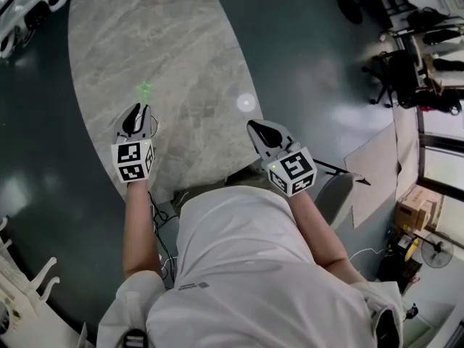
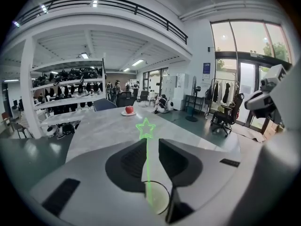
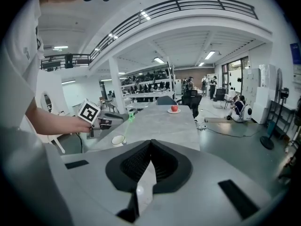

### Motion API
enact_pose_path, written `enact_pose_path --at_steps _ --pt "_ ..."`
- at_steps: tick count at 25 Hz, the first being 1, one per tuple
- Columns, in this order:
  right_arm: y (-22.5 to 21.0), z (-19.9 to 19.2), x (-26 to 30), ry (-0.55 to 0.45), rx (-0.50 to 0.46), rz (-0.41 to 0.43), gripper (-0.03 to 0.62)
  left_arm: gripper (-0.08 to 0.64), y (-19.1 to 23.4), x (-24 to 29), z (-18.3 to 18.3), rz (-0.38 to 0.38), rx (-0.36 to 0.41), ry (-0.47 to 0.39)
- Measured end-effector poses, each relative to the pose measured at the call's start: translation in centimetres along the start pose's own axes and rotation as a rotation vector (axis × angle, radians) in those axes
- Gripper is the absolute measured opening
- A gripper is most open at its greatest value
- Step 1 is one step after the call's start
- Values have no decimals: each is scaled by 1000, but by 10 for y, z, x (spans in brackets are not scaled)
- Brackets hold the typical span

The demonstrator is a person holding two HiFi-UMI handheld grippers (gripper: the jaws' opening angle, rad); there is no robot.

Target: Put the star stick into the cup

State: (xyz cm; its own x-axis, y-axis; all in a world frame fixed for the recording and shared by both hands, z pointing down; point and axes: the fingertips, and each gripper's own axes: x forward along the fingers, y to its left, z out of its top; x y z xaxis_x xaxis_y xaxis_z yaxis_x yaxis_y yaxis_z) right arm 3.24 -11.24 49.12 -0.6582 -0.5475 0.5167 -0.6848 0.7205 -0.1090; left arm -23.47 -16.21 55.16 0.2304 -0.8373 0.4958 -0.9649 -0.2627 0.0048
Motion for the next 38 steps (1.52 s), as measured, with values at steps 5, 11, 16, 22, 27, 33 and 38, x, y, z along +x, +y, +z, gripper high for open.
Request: enact_pose_path --at_steps 5,11,16,22,27,33,38 --pt "5 14 2 -34 -28 56 11 57 -13 -25 8 21 -15 -21" --pt "16 32 2 -88 -60 140 11 12 -35 -56 22 43 -18 -52" --pt "31 51 3 -139 -87 223 11 3 -49 -83 29 69 -21 -65" --pt "50 67 2 -187 -116 319 11 3 -66 -117 40 108 -21 -103" --pt "66 78 -3 -224 -143 396 11 3 -80 -144 52 133 -29 -151" --pt "86 100 -14 -271 -174 491 11 2 -94 -177 74 172 -24 -199" --pt "104 111 -23 -312 -206 553 11 3 -103 -197 84 197 -20 -238"
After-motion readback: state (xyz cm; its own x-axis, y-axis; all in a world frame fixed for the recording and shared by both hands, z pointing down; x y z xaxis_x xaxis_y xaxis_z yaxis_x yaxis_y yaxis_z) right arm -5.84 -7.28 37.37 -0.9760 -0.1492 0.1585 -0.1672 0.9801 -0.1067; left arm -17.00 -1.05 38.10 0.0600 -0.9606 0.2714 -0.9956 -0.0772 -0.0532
